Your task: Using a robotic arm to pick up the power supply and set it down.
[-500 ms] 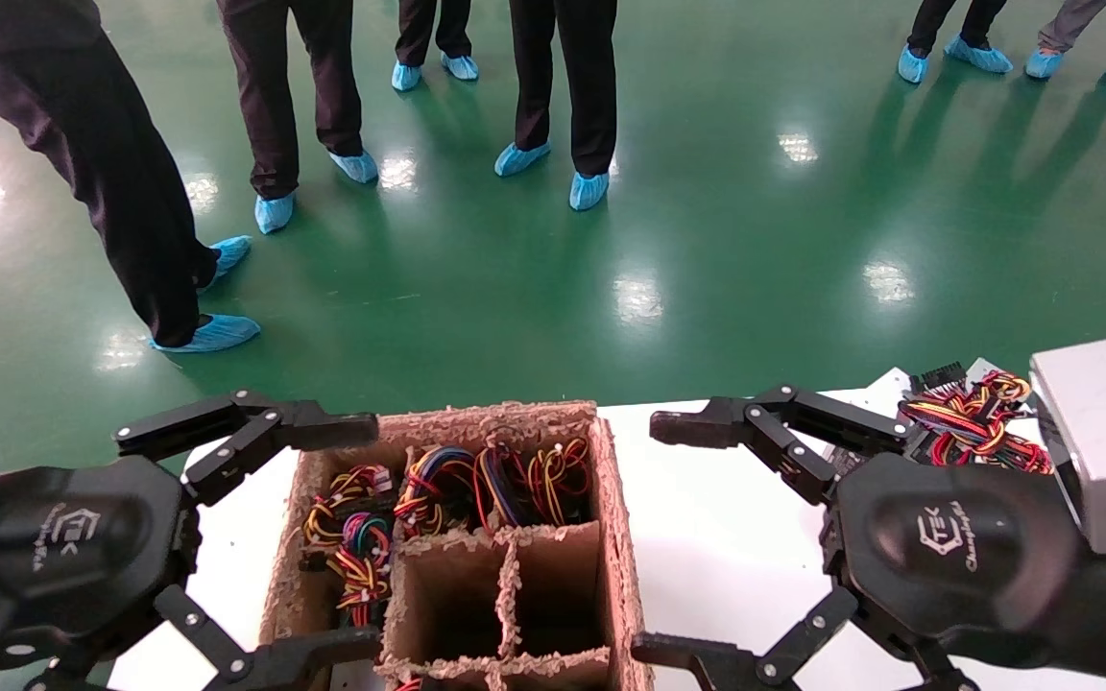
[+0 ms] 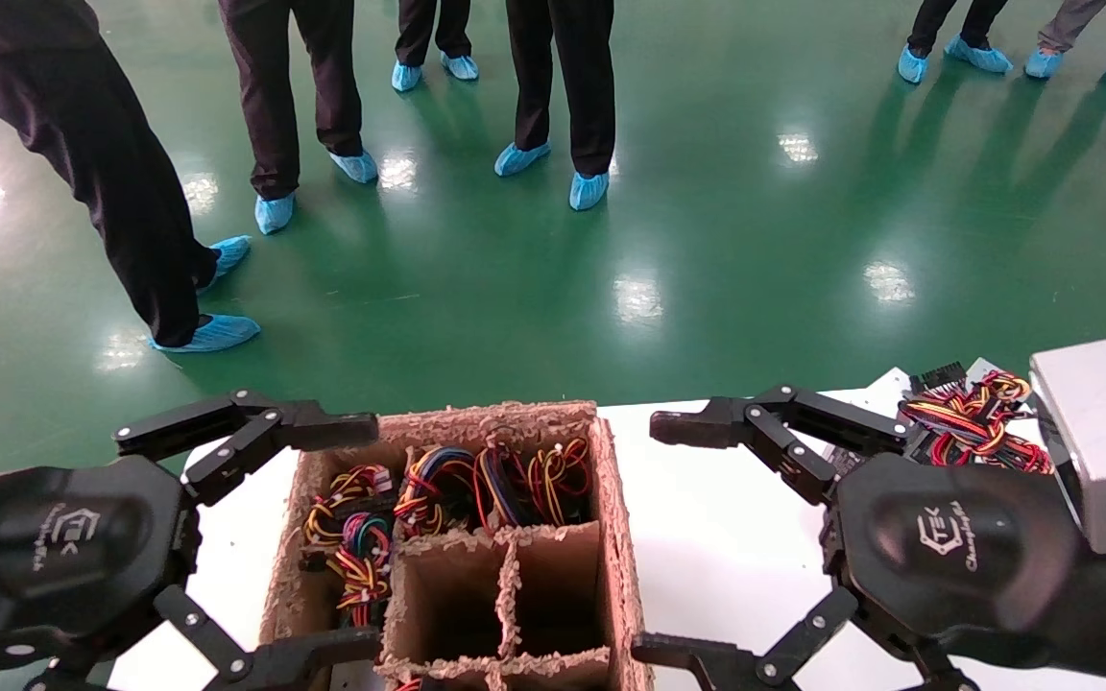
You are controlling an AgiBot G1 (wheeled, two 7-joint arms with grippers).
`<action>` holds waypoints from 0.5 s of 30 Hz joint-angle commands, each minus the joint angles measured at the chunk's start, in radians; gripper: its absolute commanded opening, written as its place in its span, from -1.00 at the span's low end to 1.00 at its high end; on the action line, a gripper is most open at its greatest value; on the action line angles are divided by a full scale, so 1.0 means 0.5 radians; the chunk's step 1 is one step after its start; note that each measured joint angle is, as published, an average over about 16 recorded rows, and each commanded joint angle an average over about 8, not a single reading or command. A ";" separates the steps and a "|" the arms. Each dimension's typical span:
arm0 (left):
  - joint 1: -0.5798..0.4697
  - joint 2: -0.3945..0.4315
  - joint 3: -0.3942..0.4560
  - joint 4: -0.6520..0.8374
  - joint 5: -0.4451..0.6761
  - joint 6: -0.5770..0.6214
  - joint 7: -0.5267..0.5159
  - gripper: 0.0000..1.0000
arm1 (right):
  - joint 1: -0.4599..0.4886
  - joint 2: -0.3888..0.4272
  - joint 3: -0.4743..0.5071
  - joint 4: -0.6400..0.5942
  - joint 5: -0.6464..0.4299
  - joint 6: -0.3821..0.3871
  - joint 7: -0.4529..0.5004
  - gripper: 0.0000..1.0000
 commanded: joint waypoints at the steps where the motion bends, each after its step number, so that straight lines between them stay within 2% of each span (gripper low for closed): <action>1: 0.000 0.000 0.000 0.000 0.000 0.000 0.000 1.00 | 0.000 0.000 0.000 0.000 0.000 0.000 0.000 1.00; 10: 0.000 0.000 0.000 0.000 0.000 0.000 0.000 1.00 | 0.000 0.000 0.000 0.000 0.000 0.000 0.000 1.00; 11: 0.000 0.000 0.000 0.000 0.000 0.000 0.000 0.84 | 0.000 0.000 0.000 0.000 0.000 0.000 0.000 1.00; 15: 0.000 0.000 0.000 0.000 0.000 0.000 0.000 -0.16 | 0.000 0.000 0.000 0.000 0.000 0.000 0.000 1.00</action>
